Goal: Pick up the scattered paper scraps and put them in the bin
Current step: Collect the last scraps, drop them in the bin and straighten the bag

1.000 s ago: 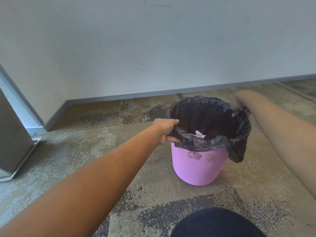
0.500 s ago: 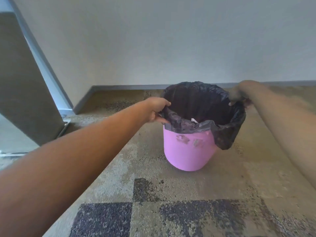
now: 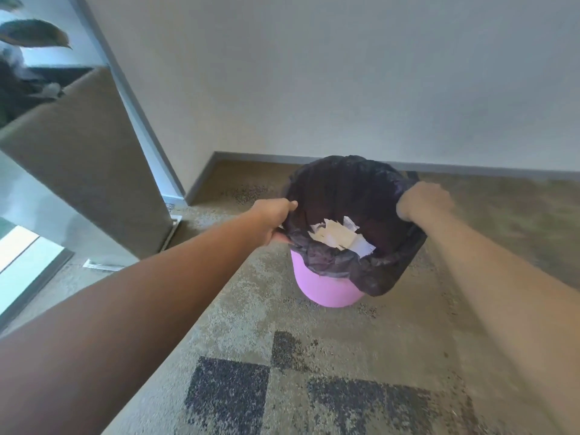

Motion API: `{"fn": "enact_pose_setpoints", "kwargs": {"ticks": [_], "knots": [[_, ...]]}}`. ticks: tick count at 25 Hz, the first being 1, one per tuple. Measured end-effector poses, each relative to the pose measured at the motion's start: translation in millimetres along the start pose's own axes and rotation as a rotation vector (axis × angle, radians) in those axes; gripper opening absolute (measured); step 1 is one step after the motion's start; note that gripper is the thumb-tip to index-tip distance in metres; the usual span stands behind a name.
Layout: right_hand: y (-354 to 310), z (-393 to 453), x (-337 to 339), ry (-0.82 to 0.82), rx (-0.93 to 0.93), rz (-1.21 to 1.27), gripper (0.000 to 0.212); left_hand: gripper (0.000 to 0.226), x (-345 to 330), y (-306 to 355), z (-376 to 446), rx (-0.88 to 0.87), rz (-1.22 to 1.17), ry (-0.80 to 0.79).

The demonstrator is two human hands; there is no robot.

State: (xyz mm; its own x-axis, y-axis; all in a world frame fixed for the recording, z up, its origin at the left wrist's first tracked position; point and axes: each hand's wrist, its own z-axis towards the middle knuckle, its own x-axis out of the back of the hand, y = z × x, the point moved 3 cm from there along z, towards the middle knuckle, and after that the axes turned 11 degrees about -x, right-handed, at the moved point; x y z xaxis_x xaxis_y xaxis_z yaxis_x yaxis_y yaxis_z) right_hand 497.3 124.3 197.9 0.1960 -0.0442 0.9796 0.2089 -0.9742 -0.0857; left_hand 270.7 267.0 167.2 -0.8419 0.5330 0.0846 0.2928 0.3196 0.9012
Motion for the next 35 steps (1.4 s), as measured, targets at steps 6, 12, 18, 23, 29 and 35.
{"fn": "enact_pose_setpoints", "kwargs": {"ticks": [6, 12, 18, 23, 29, 35], "knots": [[-10, -20, 70, -0.015, 0.062, -0.037, 0.039, 0.013, 5, 56, -38, 0.086, -0.002, 0.082], [-30, -12, 117, -0.089, 0.159, -0.063, 0.031, 0.018, 12, 98, -52, 0.157, 0.005, 0.11], [-87, 3, 118, -0.099, 0.231, -0.093, 0.027, 0.017, 39, 114, -23, 0.209, 0.003, 0.158], [-152, 26, 80, -0.096, 0.293, -0.127, 0.025, 0.014, 74, 121, 38, 0.266, 0.09, 0.143], [-253, 61, 30, -0.135, 0.286, -0.057, 0.022, 0.019, 133, 129, 132, 0.294, 0.2, 0.192], [-371, 105, -21, -0.198, 0.32, -0.024, 0.022, 0.053, 193, 125, 250, 0.249, 0.331, 0.241]]}}
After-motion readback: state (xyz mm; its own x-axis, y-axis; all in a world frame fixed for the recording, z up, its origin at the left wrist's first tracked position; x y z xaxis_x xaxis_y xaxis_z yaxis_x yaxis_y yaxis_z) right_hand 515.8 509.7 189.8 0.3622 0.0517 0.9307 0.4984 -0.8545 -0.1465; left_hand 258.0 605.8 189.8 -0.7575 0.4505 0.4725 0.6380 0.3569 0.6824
